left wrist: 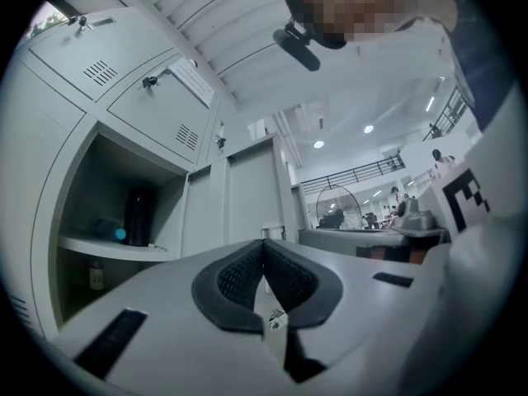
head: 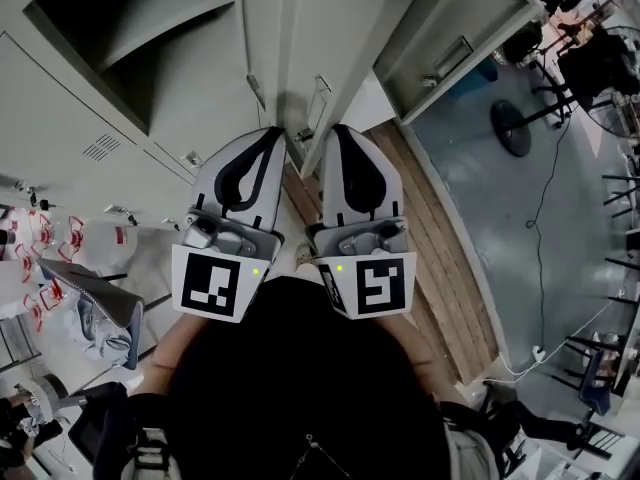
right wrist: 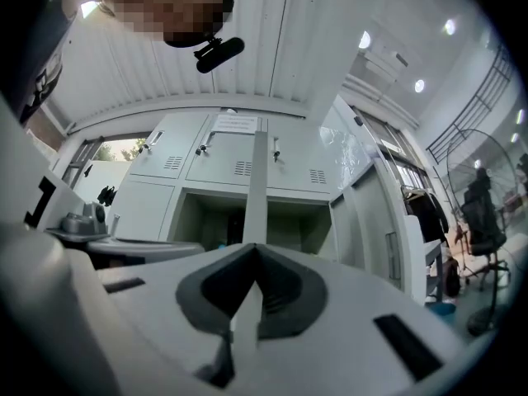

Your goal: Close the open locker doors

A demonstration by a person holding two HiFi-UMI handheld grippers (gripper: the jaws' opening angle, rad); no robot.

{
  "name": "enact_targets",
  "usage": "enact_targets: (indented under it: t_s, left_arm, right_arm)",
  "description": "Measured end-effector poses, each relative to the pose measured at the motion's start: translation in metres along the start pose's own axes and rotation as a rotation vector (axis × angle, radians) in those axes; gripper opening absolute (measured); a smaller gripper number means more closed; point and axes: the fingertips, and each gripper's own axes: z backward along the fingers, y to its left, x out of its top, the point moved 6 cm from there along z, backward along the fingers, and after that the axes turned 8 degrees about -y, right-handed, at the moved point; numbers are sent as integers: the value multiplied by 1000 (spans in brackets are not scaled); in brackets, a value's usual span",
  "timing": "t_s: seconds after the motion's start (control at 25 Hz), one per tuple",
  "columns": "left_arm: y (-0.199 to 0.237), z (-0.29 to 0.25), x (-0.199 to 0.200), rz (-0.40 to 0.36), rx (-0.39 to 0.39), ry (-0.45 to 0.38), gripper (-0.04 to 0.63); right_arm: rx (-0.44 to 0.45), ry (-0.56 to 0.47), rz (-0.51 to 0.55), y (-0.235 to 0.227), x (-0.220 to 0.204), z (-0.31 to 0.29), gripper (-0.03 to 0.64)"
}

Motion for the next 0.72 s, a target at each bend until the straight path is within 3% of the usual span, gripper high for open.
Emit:
enact_targets:
  t_s: [0.4,0.72]
  left_arm:
    - [-23,-27,-7,-53,161,17,3]
    - [-42,-31,-1,-108,261,8,3]
  right_arm:
    - [229,-15,-118,-38,-6,-8,23]
    - [542,48,-361,-67,-17,-3,87]
